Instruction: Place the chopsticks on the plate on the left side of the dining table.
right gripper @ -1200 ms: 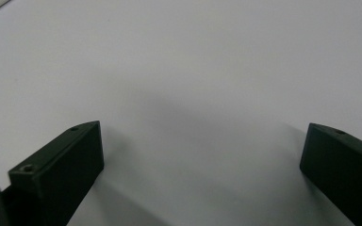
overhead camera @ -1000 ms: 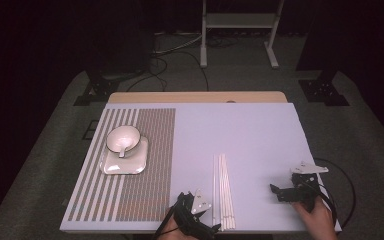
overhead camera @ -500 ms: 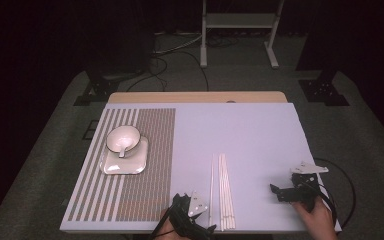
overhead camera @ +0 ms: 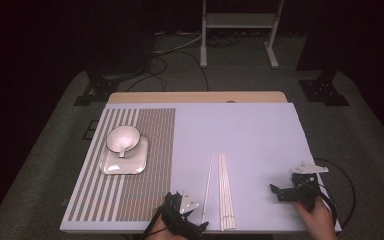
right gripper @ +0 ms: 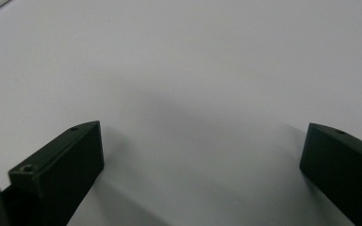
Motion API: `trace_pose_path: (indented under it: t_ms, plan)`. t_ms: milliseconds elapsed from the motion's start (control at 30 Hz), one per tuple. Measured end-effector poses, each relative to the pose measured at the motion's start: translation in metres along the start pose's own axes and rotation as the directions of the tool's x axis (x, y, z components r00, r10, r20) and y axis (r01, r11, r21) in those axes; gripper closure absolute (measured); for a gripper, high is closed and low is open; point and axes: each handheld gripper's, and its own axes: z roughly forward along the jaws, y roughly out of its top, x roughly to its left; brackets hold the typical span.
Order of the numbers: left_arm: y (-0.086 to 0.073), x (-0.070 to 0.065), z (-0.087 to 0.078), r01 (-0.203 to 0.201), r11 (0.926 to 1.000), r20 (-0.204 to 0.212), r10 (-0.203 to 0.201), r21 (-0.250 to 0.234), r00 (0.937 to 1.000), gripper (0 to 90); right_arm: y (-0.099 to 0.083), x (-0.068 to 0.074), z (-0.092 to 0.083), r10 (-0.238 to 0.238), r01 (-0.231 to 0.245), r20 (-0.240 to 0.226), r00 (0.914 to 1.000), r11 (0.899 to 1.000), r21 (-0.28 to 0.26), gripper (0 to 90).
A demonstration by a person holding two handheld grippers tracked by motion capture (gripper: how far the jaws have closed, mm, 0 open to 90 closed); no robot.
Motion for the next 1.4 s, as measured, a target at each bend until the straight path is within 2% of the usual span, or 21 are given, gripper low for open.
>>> trace_pose_path:
  t_ms: [267,667,1067,1400]
  plan:
    - [-0.004,0.007,-0.004,0.016,0.9999,-0.015,-0.016,0.001,0.9998,0.7,0.000,0.000,0.000,0.000,0.000,0.000,1.0000,1.000,0.000,0.0]
    - [-0.007,0.018,-0.009,0.020,0.9997,-0.029,-0.020,0.011,0.9994,0.6,0.000,0.000,0.000,0.000,0.000,0.000,1.0000,1.000,0.000,0.0]
    - [-0.011,0.030,-0.015,0.025,0.9996,-0.068,-0.024,0.013,0.9974,0.6,0.000,0.000,0.000,0.000,0.000,0.000,1.0000,1.000,0.000,0.0]
    - [-0.017,0.042,-0.021,0.045,0.9989,-0.099,-0.043,0.014,0.9942,0.6,0.000,0.000,0.000,0.000,0.000,0.000,1.0000,1.000,0.000,0.0]
